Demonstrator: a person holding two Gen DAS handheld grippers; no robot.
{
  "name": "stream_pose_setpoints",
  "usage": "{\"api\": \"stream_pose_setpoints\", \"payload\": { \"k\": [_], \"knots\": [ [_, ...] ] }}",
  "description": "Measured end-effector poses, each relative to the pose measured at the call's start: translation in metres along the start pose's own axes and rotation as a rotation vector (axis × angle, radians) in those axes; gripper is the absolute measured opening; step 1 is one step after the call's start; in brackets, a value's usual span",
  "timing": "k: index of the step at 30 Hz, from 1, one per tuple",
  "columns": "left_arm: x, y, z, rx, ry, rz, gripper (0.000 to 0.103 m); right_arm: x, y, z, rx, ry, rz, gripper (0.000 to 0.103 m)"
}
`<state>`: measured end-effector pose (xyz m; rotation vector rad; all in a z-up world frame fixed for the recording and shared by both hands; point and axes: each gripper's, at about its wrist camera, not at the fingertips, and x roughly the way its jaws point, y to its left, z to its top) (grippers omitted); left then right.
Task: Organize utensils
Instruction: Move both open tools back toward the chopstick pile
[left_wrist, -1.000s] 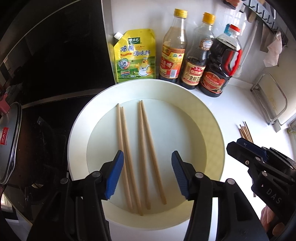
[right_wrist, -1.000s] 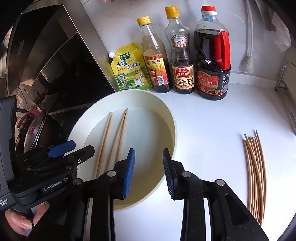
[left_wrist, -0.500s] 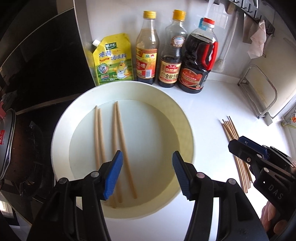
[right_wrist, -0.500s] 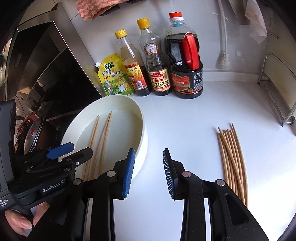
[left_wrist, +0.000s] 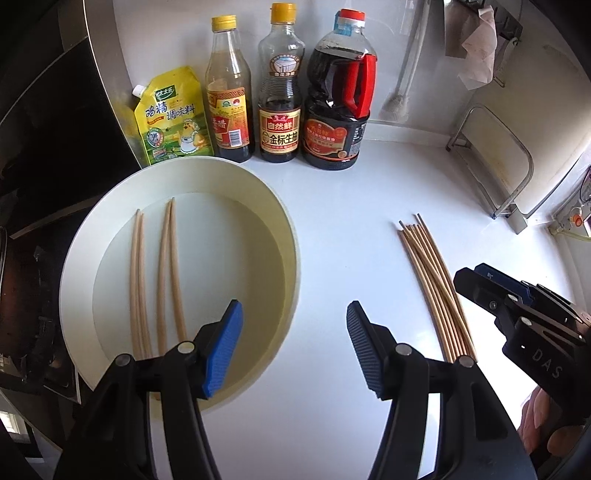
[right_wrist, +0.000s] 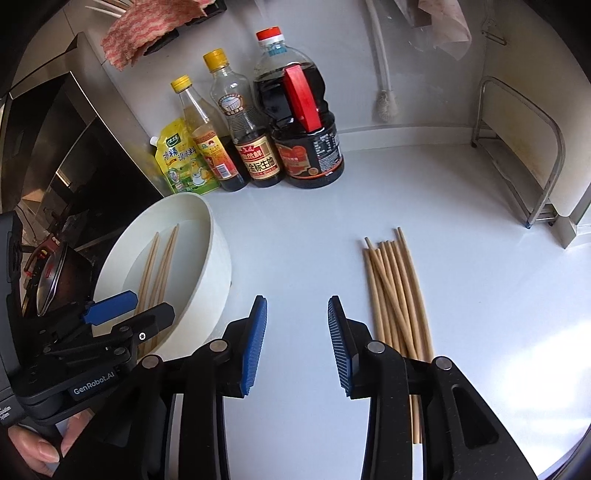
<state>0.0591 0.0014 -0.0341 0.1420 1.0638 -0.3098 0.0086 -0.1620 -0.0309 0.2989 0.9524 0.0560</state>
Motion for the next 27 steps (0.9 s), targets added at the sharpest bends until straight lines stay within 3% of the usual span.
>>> {"api": "stream_pose_setpoints", "payload": {
  "k": [16,27],
  "knots": [
    [0.015,-0.055,-0.004,0.03,0.02,-0.046,0.059,-0.007,-0.053,-0.012,0.034,0.031,-0.049,0.038],
    [0.027,-0.072,-0.012,0.031,0.051,-0.046,0.059,-0.005,-0.083,-0.019,0.049,0.05,-0.072,0.04]
  ]
}}
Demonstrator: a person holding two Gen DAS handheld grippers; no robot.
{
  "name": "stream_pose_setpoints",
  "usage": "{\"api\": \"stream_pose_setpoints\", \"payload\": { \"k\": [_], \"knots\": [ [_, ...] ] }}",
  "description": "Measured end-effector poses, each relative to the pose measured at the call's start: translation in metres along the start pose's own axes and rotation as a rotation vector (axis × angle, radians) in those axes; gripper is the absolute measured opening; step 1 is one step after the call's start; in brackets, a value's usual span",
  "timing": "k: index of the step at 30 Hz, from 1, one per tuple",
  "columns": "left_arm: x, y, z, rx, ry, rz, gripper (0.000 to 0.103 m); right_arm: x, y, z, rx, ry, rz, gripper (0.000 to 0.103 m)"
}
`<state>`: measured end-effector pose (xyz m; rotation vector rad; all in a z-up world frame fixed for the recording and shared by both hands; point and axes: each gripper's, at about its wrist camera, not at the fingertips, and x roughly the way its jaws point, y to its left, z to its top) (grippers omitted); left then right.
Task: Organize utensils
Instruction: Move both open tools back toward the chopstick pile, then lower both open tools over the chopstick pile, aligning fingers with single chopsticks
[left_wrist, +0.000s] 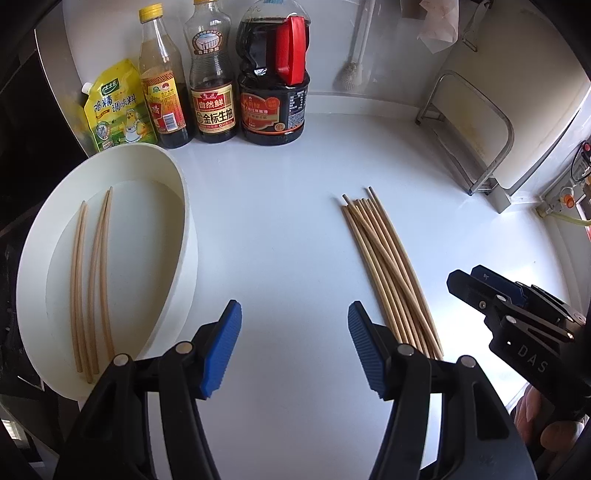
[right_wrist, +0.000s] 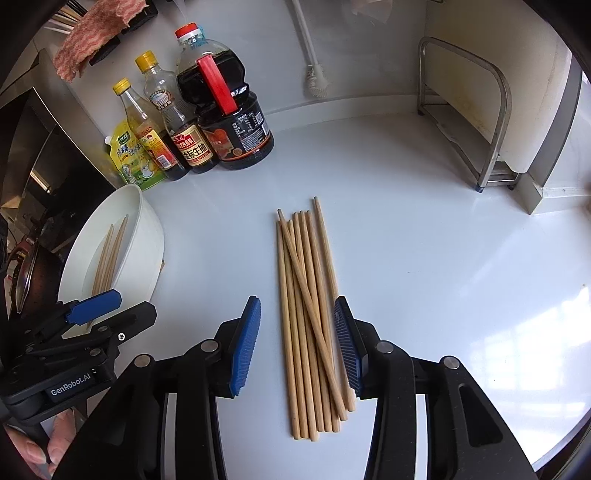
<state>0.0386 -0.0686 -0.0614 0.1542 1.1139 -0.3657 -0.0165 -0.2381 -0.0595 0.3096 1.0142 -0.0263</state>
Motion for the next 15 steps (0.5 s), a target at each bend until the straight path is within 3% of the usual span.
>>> {"api": "stream_pose_setpoints", "payload": {
  "k": [15],
  "knots": [
    [0.014,-0.014,-0.006,-0.002,0.016,0.021,0.059,0.015,-0.021,-0.001,-0.01,0.015,-0.003,0.041]
  ]
}}
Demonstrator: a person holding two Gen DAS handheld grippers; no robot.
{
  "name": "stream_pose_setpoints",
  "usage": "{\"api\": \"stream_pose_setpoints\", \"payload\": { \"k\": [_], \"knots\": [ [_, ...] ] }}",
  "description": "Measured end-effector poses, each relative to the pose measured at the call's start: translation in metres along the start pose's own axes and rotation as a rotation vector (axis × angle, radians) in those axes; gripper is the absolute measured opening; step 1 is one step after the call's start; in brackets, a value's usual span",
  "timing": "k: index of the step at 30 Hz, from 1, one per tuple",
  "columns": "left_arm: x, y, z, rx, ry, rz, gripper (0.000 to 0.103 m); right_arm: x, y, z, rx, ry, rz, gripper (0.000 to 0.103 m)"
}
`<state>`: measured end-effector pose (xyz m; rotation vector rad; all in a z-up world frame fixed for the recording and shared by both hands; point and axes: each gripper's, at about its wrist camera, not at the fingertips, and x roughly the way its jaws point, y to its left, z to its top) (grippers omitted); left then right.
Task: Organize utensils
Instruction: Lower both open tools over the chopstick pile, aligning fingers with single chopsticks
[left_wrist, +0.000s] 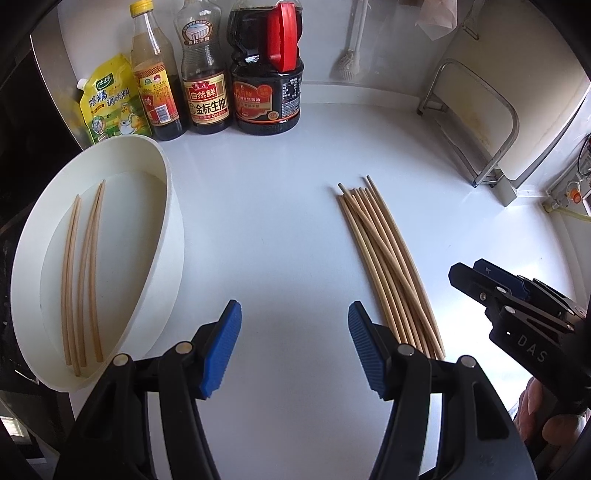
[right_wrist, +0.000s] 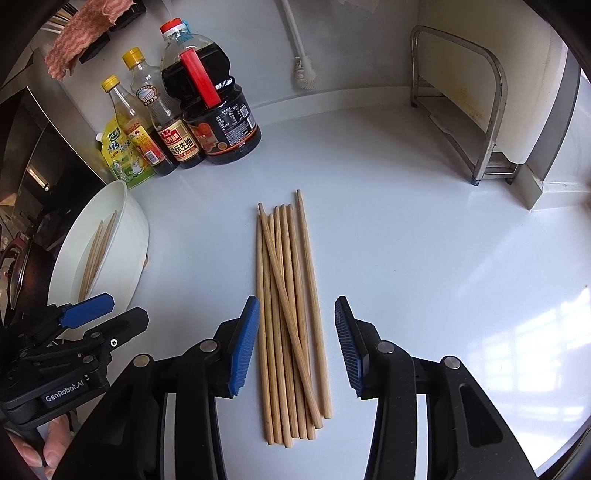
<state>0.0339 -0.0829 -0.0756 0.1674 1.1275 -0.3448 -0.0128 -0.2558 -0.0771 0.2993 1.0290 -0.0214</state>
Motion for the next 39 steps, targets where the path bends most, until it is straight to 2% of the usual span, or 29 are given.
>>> {"api": "stream_pose_setpoints", "payload": {
  "k": [23,39],
  "knots": [
    [0.022,-0.012,-0.017,-0.03,0.022,0.011,0.061,0.026,-0.018,-0.015,-0.03,0.04,0.006,0.049],
    [0.042,-0.027,-0.018,-0.06,0.023,-0.014,0.065,0.053,-0.032,-0.023,-0.073,0.069,-0.049,0.051]
  ]
}}
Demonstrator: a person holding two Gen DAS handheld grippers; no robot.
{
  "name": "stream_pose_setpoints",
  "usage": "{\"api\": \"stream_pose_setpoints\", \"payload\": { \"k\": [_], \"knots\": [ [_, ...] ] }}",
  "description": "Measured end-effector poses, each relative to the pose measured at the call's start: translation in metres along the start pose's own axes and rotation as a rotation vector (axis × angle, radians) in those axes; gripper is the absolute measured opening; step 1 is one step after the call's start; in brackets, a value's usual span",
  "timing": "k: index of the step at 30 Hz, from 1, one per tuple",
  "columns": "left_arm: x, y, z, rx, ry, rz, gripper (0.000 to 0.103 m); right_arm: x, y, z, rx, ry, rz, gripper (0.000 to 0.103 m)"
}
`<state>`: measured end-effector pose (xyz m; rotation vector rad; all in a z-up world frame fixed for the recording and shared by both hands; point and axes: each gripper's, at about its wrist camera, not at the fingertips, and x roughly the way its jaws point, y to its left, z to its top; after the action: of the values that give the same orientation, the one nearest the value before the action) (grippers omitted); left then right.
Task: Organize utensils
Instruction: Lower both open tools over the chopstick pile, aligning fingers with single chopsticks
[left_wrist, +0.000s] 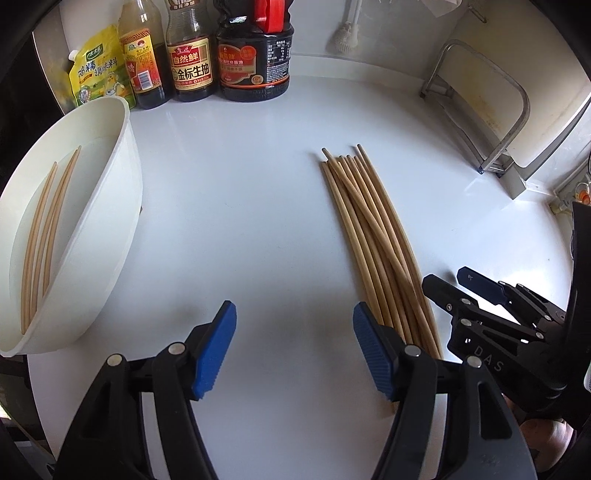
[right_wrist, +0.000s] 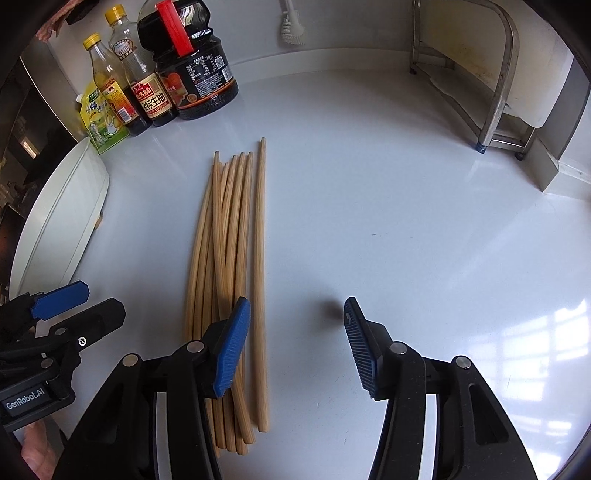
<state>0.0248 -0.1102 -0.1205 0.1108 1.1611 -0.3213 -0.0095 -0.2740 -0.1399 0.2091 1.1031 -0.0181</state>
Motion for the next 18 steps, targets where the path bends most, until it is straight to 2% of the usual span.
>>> {"api": "stream_pose_setpoints", "payload": {
  "k": [10,18],
  "knots": [
    [0.01,-0.006,-0.002,-0.006,0.0,-0.011,0.066,0.005,0.007,0.002,-0.079,-0.024,-0.063,0.051],
    [0.019,-0.017,-0.001,0.0,-0.008,-0.024,0.068,0.004,-0.002,0.001,-0.081,-0.044,-0.089,0.051]
  ]
}}
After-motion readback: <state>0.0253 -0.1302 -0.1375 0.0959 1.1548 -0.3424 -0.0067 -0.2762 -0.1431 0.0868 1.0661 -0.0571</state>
